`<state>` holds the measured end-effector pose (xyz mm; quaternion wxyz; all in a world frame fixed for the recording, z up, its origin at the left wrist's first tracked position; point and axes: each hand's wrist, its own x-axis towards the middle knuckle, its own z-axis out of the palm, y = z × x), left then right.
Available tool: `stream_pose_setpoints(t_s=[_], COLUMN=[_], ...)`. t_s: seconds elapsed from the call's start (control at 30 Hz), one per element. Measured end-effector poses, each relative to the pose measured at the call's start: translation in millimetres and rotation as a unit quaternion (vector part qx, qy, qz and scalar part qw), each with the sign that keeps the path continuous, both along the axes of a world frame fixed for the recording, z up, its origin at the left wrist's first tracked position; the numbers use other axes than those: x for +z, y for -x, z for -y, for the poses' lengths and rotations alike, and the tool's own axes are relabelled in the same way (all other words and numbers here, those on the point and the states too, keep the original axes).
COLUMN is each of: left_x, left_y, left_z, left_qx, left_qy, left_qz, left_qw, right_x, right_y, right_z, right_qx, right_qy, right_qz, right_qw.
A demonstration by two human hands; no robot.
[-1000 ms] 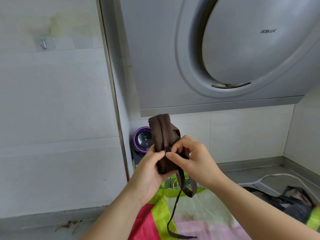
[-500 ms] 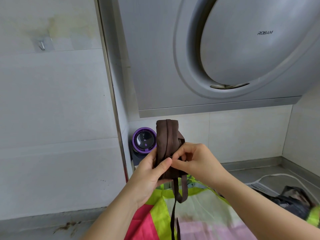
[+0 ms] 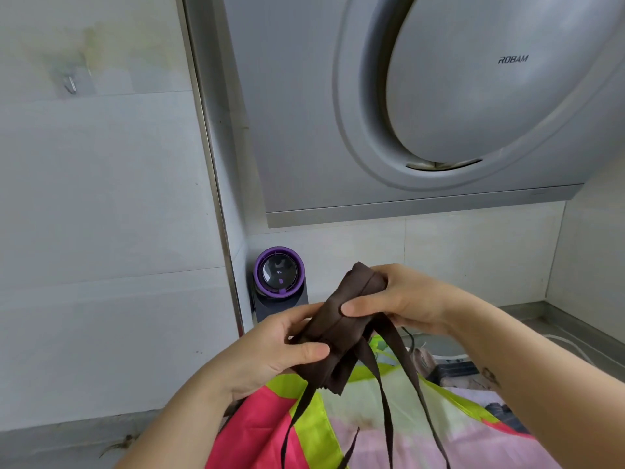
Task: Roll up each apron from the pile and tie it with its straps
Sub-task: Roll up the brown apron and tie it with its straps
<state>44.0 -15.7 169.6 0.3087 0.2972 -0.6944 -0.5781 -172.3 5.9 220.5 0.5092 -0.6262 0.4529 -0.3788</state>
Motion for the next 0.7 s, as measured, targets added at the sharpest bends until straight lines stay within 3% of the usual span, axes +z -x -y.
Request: stream_pose_setpoints(t_s=[0.17, 0.37, 0.6, 0.7], left_x=[0.3, -1.7, 2.6, 6.7], left_y=[2.2, 17.0, 16.0, 15.8], left_z=[1.3, 0.9, 1.9, 2.1], left_qx=[0.056, 0.161, 0.188, 0.212], left_qy=[-0.023, -0.040, 0.005, 0.039], left_qz=[-0.078, -0.240, -0.210, -0.189], left_qw=[0.995, 0.956, 0.960, 0.958], right_x=[-2.0, -25.7, -36.9, -36.7], right_y=[-1.4, -13.6, -21.4, -19.8], right_z=[3.3, 7.7, 11.1, 13.0], right_qx=[-0.085, -0.113, -0.118, -0.114], right_qy=[0.027, -0.008, 0.000, 0.008], right_qz=[0.023, 0.291, 0.371, 0.351], right_qw=[0.996, 0.950, 0.921, 0.929])
